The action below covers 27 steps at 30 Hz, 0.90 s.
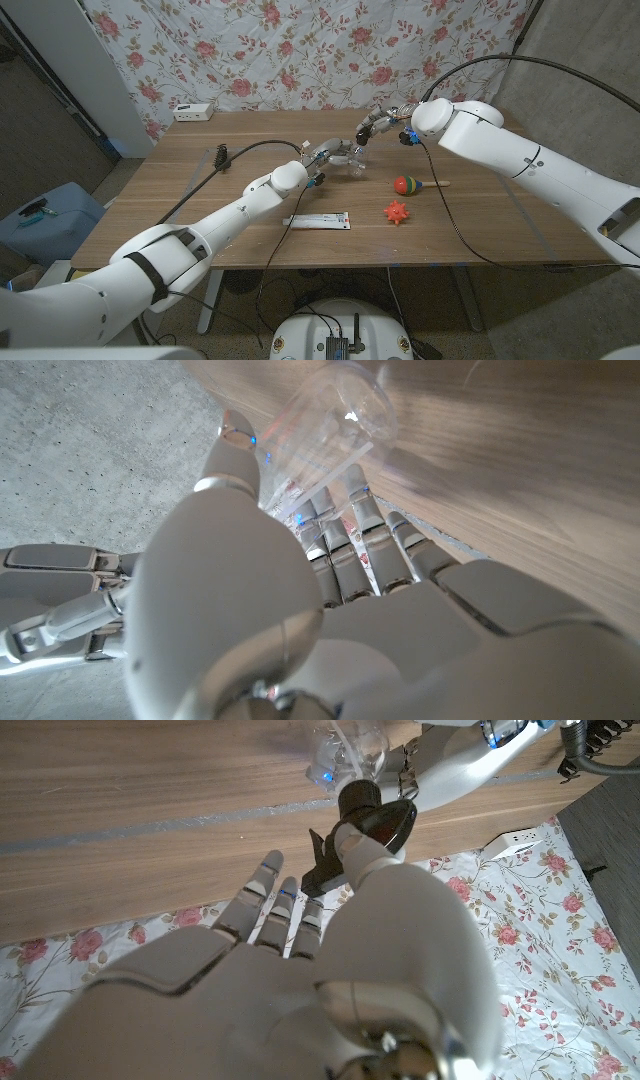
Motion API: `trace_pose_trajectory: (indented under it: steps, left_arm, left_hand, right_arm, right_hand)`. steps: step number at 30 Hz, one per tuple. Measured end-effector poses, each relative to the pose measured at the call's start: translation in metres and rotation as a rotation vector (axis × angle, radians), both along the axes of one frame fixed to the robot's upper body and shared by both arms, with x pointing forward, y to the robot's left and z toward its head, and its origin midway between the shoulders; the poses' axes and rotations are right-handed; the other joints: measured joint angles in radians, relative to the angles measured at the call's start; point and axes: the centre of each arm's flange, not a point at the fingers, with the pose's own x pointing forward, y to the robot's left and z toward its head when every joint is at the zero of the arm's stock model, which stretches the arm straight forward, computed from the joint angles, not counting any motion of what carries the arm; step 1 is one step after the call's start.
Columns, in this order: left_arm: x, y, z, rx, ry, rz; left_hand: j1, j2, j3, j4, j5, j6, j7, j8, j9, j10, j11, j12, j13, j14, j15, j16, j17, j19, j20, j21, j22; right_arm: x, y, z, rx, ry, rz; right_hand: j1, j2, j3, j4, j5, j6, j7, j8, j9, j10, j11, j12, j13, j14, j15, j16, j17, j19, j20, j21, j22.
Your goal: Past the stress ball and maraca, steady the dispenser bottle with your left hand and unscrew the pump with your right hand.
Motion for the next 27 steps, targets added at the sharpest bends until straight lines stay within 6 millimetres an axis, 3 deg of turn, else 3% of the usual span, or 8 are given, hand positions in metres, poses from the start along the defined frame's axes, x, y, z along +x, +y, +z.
trace_pose_trajectory:
  steps: [13,27]
  left_arm:
    - [0.0006,0.0021,-0.0011,-0.003,0.002,0.005]
    - [0.0020,0.0037,0.0001,-0.006,-0.001,0.005]
  left_hand:
    - [0.000,0.000,0.000,0.000,0.000,0.000,0.000,-0.003,0.000,0.000,0.000,0.004,0.000,0.000,0.000,0.001,-0.001,0.000,0.000,0.000,0.000]
    - [0.000,0.000,0.000,0.000,-0.003,0.000,0.000,-0.001,-0.001,-0.002,-0.002,0.002,0.000,0.000,0.000,0.001,-0.001,0.000,0.000,0.000,0.000]
  right_arm:
    - [-0.0018,-0.0001,0.0011,0.003,-0.022,-0.003]
    - [-0.0001,0.0043,0.0035,-0.020,-0.022,0.009]
  right_hand:
    - [0.016,-0.002,0.000,0.000,0.000,0.048,-0.002,0.014,-0.003,0.005,-0.016,0.000,-0.003,-0.012,-0.002,0.000,0.005,-0.011,0.001,0.000,0.000]
    - [0.028,0.007,0.001,0.007,0.000,0.072,-0.002,0.017,-0.002,-0.007,-0.039,0.000,-0.003,-0.028,-0.011,0.000,0.007,-0.029,-0.017,0.000,0.000]
